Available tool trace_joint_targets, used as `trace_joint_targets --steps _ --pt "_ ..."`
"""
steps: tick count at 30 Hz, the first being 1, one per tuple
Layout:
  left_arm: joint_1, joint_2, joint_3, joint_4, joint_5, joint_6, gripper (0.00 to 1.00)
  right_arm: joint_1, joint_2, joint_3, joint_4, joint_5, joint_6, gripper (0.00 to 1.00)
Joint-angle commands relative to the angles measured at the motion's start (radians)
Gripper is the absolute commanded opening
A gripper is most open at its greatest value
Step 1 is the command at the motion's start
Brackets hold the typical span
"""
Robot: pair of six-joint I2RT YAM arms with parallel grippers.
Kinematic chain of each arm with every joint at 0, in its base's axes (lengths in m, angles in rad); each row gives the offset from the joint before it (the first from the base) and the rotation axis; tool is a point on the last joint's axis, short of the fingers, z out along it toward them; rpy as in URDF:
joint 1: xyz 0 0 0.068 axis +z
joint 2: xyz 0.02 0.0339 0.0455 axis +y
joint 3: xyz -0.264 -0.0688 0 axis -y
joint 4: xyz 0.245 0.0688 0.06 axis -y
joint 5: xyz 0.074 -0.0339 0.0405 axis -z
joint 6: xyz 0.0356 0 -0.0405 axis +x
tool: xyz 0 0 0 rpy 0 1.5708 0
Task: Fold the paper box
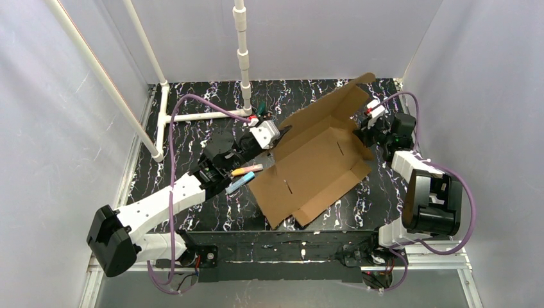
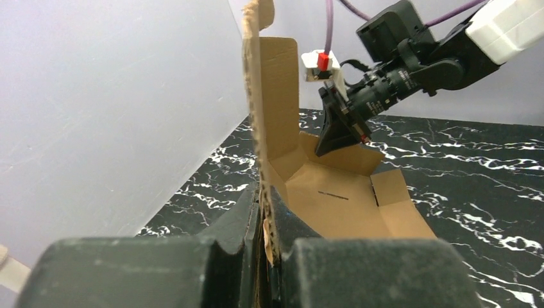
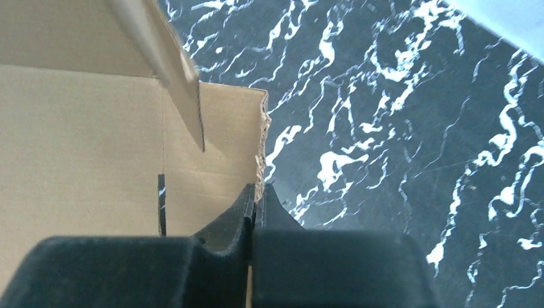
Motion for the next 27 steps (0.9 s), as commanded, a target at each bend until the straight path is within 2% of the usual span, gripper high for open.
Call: trace_joint_targets --steps 1,4,7,14,17,20,27 --pt "0.048 0.001 0.049 0.072 0.036 0.05 0.0 0.007 -0.029 0.05 0.14 0.02 0.076 0.01" --pt "0.081 0.041 0.108 0.079 0.07 0.082 0.0 0.007 -0.05 0.036 0.238 0.02 0.151 0.01" --pt "0.102 0.09 0.173 0.08 0.121 0.119 0.0 0.008 -0.033 0.001 0.428 0.054 0.247 0.01" --pt "0.14 0.177 0.264 0.08 0.258 0.137 0.0 0.022 0.14 -0.014 0.857 0.2 0.438 0.01" --pt "0.145 0.185 0.259 0.08 0.292 0.139 0.0 0.026 0.192 0.002 0.949 0.231 0.488 0.01" --pt "0.147 0.185 0.233 0.079 0.333 0.139 0.0 0.028 0.223 -0.029 1.008 0.235 0.465 0.01" --pt "0.147 0.175 0.174 0.085 0.423 0.059 0.0 0.026 0.233 -0.196 1.138 0.171 0.416 0.01"
